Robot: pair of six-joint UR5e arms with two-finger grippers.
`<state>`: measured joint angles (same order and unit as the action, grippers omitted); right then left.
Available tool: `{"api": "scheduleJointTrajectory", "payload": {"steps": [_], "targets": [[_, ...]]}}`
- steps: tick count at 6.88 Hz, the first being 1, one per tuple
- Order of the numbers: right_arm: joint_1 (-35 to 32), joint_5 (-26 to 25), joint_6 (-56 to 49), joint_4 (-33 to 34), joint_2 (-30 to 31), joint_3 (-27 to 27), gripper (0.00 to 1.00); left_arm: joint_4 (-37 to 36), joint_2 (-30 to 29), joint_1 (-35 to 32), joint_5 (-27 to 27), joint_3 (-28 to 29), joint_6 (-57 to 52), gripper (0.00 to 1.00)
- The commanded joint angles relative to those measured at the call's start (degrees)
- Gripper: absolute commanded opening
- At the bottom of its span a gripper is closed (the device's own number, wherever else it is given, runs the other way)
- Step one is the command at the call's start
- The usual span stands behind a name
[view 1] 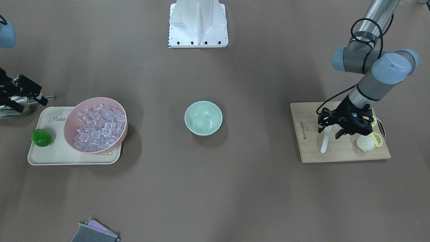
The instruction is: Put spoon and ice into bowl
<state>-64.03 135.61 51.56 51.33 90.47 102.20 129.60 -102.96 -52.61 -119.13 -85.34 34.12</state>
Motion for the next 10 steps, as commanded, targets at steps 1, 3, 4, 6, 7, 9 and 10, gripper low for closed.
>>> {"api": "scheduleJointTrajectory", "payload": {"steps": [1, 3, 4, 6, 7, 9, 10], "targets": [[0.4, -0.3, 0.1, 0.0, 0.0, 0.0, 1.00, 0.1, -0.5, 0.3, 0.0, 1.7, -0.3, 0.58], [0.7, -0.3, 0.1, 0.0, -0.1, 0.0, 1.00, 0.0, -0.7, 0.3, 0.0, 2.0, -0.2, 0.43], [0.7, -0.3, 0.1, 0.0, -0.1, 0.1, 1.00, 0.0, -0.7, 0.3, 0.0, 1.9, 0.1, 0.21], [0.8, -0.3, 0.1, 0.0, -0.1, 0.1, 1.00, 0.0, -1.0, 0.3, -0.2, 1.8, 0.4, 0.00], [0.8, -0.3, 0.2, 0.0, -0.1, 0.4, 1.00, -0.6, -1.8, 0.3, -0.9, 0.7, 0.5, 0.00], [1.5, -1.9, 2.3, 0.0, -0.1, 2.4, 1.00, -0.7, -6.5, 0.5, -4.8, -2.5, 10.7, 0.00], [3.3, -4.9, 4.1, 0.0, -1.0, 3.6, 1.00, -0.7, -11.1, 4.1, -4.2, -2.7, 17.1, 0.00]]}}
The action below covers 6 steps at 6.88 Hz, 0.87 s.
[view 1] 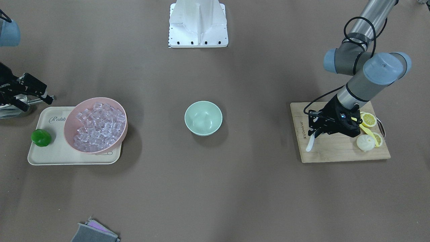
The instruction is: Put spoon and ice into bowl
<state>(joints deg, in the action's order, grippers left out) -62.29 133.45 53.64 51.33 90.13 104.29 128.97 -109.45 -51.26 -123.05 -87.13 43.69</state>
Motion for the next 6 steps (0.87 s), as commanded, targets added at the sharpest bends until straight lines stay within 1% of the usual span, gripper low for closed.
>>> {"api": "scheduleJointTrajectory", "payload": {"steps": [1, 2, 3, 4, 5, 6], "targets": [[3.8, -5.5, 4.4, 0.0, -1.9, 1.5, 1.00, -0.1, -9.3, 8.6, 4.0, -0.7, 14.5, 0.00], [5.6, -7.1, 6.3, 0.1, -3.5, 1.5, 1.00, -2.6, -14.9, 13.2, 8.6, -0.4, 18.8, 0.00], [7.5, -8.5, 8.4, 0.1, -4.7, 1.4, 1.00, -7.5, -20.0, 16.9, 11.7, -0.2, 22.5, 0.00], [9.2, -10.5, 9.5, 0.2, -5.4, 1.4, 1.00, -8.6, -21.8, 18.9, 14.2, -0.2, 23.4, 0.00], [9.7, -11.2, 9.6, 0.3, -5.6, 1.2, 1.00, -8.6, -23.2, 19.7, 15.5, 0.9, 23.3, 0.00], [9.7, -11.2, 9.6, 0.3, -5.6, 1.2, 1.00, -8.6, -23.2, 19.7, 15.6, 1.4, 22.9, 0.00]]}}
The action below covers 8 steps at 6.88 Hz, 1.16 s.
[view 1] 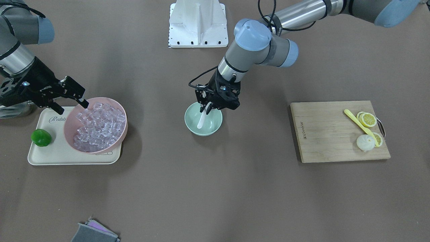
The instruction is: Put spoon and ice into bowl
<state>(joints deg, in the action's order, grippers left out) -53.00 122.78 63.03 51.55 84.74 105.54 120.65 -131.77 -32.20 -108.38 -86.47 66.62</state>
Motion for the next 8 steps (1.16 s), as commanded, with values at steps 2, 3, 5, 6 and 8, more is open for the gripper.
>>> {"api": "scheduleJointTrajectory", "payload": {"steps": [2, 3, 5, 6, 8], "targets": [[0.4, -0.5, 0.3, 0.0, 0.0, 0.1, 1.00, -0.2, -1.0, 0.6, 0.9, 0.9, -0.3, 0.00], [0.4, -0.6, 1.1, 0.0, 0.2, 0.1, 1.00, -0.2, -1.0, 0.6, 1.0, 1.2, -0.6, 0.00], [2.0, -2.2, 2.4, 0.0, -0.1, 0.0, 1.00, 0.0, -1.1, 0.6, 2.4, 1.1, -0.6, 0.96], [3.2, -3.8, 2.4, 0.0, -0.4, -0.2, 0.98, 0.1, -1.9, 0.6, 4.0, 1.2, -0.7, 0.97], [4.2, -4.8, 2.3, 0.3, -0.9, -0.8, 0.90, 0.1, -2.0, -0.2, 4.1, 0.7, -0.6, 0.97]]}}
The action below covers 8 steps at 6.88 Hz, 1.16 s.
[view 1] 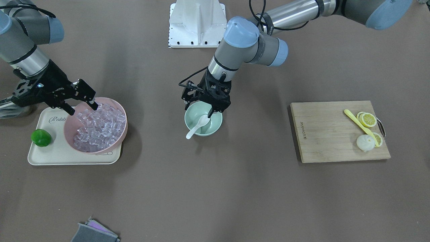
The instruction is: Put spoon and ice into bowl
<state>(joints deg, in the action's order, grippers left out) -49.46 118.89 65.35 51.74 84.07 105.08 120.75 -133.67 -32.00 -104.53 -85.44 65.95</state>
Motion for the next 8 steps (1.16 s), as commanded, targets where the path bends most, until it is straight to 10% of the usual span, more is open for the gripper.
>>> {"api": "scheduleJointTrajectory", "payload": {"steps": [1, 8], "targets": [[1.2, -1.8, 0.1, 0.3, -2.4, -2.5, 0.89, 0.0, -0.1, -0.7, 0.2, -0.3, 0.1, 0.97], [0.8, -1.9, 4.3, 0.2, -5.0, -9.6, 0.77, 0.2, 0.5, -1.0, 0.9, -0.3, 0.1, 0.97]]}}
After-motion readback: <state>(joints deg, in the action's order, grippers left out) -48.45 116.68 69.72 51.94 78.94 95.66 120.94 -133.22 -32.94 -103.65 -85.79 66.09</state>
